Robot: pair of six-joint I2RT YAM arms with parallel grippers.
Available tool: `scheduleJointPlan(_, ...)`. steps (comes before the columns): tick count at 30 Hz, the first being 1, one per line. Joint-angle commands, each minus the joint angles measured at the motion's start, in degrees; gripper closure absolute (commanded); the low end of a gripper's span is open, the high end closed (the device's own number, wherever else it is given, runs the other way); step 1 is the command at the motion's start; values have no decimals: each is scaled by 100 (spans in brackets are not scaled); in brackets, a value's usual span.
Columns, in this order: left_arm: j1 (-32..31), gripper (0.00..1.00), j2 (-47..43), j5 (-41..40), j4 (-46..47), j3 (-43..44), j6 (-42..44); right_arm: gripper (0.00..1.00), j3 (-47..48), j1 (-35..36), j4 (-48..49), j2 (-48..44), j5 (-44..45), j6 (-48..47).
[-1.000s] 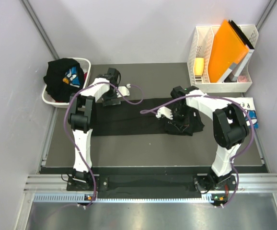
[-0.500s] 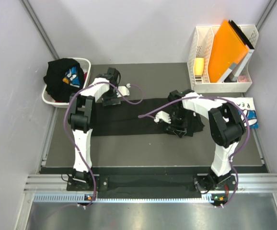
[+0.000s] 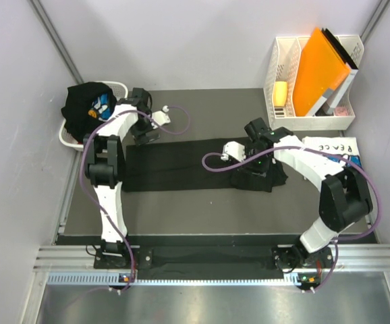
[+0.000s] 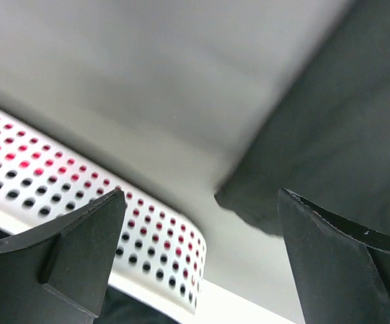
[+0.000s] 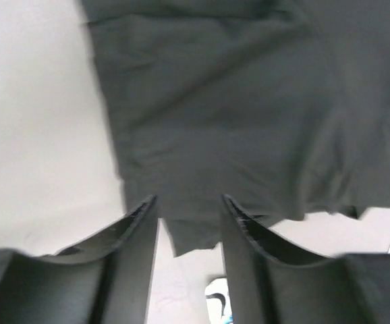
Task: Fold and stack the t-shirts
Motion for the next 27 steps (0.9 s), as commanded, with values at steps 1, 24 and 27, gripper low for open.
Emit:
scheduleJointPlan(1,-46,1,-579,478,-464,285,181,61,243,-310,686,128,162,442)
scheduleJointPlan(24,-143,100,-641,1156,-1255,39,1482,64,1255,-1225,1020,1051,-445,1752)
scheduleJointPlan(27,-195,100,-552,1086,-1326,48,1553,75,1430,-1287,976,1218,-569,1884)
